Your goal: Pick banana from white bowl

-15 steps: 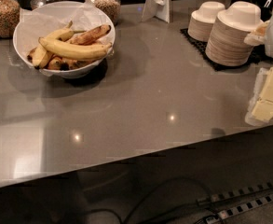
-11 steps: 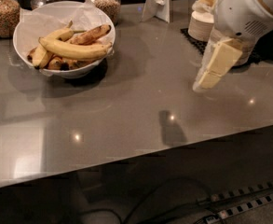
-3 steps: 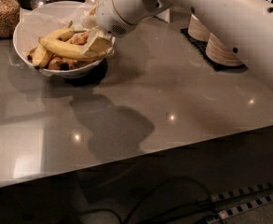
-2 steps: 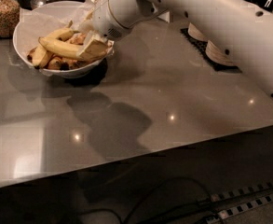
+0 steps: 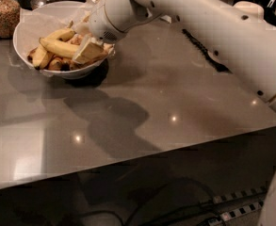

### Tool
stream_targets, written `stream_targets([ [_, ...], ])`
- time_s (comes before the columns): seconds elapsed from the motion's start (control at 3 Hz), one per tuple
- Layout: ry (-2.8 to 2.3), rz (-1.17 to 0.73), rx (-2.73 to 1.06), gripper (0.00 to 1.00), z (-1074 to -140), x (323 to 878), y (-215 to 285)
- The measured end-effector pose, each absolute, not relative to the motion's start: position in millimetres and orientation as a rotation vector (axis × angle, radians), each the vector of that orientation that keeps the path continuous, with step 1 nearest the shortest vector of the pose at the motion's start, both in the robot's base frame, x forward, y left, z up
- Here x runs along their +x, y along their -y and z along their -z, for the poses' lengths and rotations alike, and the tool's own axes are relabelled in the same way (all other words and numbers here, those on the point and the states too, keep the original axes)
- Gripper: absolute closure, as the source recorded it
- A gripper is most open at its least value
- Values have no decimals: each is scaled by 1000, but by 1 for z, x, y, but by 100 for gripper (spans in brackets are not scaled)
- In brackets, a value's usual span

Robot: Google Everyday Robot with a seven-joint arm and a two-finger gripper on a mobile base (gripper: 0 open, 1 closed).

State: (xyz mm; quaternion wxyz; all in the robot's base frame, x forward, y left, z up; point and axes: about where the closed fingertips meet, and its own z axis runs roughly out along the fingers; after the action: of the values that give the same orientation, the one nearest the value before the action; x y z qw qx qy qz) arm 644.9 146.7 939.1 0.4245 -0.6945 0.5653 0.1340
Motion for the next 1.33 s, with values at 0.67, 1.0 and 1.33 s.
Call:
stream_targets([
  [0.67,-1476,-381,-1728,49,-920,655,-149],
  [1.0,-1503,-414,-1730,53,-911,653,-150],
  [1.33,-1512,-432,-1731,70,-909,649,-152],
])
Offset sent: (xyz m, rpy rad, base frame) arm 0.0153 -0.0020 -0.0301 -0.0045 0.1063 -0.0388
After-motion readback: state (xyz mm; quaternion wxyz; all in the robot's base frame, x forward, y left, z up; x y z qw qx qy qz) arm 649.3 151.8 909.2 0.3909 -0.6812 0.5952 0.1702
